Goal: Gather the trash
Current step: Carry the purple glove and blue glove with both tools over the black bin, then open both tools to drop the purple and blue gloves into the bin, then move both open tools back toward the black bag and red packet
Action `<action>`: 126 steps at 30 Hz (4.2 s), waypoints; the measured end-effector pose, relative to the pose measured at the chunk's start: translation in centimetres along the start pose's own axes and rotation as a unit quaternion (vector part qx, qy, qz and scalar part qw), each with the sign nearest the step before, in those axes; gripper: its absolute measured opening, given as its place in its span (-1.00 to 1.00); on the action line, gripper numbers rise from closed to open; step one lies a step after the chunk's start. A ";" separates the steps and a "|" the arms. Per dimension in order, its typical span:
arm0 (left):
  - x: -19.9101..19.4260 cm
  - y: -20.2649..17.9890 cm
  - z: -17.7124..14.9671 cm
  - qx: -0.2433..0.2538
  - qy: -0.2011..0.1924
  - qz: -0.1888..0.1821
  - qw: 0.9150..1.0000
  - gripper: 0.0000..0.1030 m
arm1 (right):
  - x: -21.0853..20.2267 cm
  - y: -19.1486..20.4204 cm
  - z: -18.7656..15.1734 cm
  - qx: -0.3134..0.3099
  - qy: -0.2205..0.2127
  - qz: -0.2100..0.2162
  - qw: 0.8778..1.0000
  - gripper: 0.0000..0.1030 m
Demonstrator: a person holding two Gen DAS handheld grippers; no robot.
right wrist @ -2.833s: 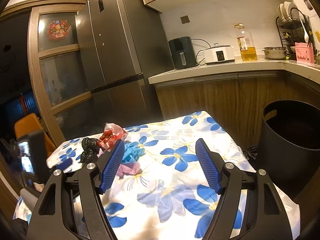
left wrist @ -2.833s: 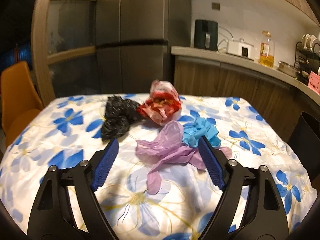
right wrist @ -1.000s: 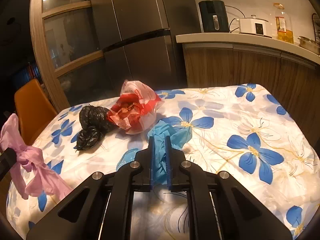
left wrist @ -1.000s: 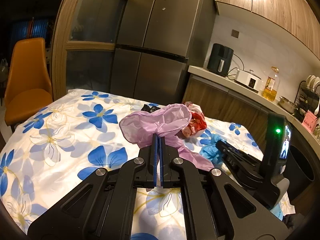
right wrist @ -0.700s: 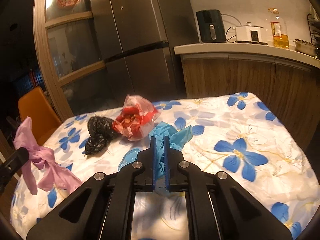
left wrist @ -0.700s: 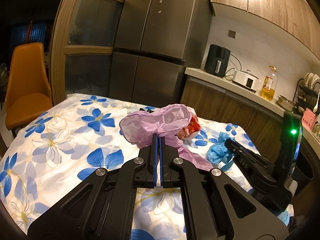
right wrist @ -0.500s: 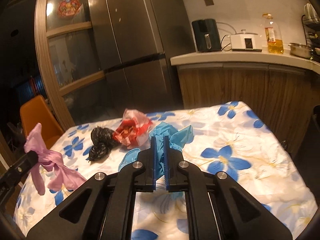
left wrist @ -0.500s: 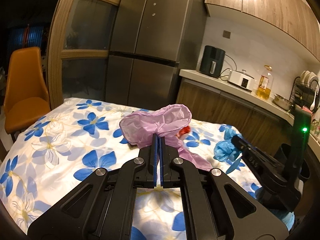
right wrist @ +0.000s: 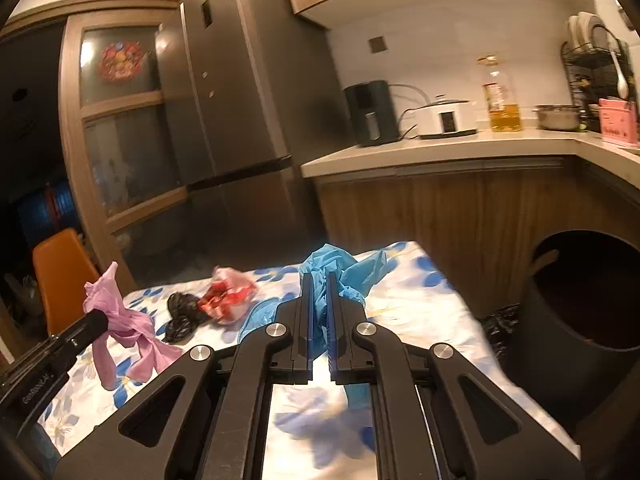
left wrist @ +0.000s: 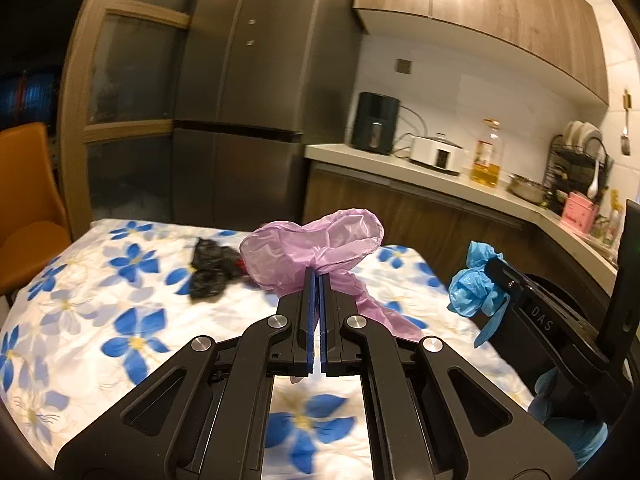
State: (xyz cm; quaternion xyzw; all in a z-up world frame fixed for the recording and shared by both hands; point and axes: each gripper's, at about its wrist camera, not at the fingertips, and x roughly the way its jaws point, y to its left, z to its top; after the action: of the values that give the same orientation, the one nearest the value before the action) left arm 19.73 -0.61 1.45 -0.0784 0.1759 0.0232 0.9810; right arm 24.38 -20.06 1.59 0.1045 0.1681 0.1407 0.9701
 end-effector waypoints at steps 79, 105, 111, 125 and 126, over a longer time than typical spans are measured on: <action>11.1 -29.0 -3.4 0.115 0.057 -0.226 0.966 0.25 | -8.4 -24.1 2.3 0.105 -0.049 -0.204 0.972 0.07; 4.9 -7.0 -2.5 0.035 0.007 0.035 0.999 0.55 | -5.7 -11.3 0.5 0.054 -0.048 -0.121 0.990 0.51; 3.7 -2.5 -2.2 0.023 -0.002 0.072 0.997 0.55 | -3.3 -6.5 -0.2 0.037 -0.037 -0.082 0.995 0.51; 5.0 6.8 -0.6 -0.002 -0.021 0.148 0.989 0.55 | 3.5 2.7 -1.6 0.000 -0.002 -0.011 1.000 0.51; 5.6 7.4 -0.4 -0.004 -0.018 0.154 0.988 0.55 | 4.0 3.1 -1.7 -0.002 0.001 -0.009 1.000 0.51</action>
State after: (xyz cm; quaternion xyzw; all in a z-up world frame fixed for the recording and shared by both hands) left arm 24.27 6.70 -1.96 -0.0541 0.1679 0.1765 0.9684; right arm 26.69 -15.62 -0.36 0.1012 0.1701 0.1324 0.9712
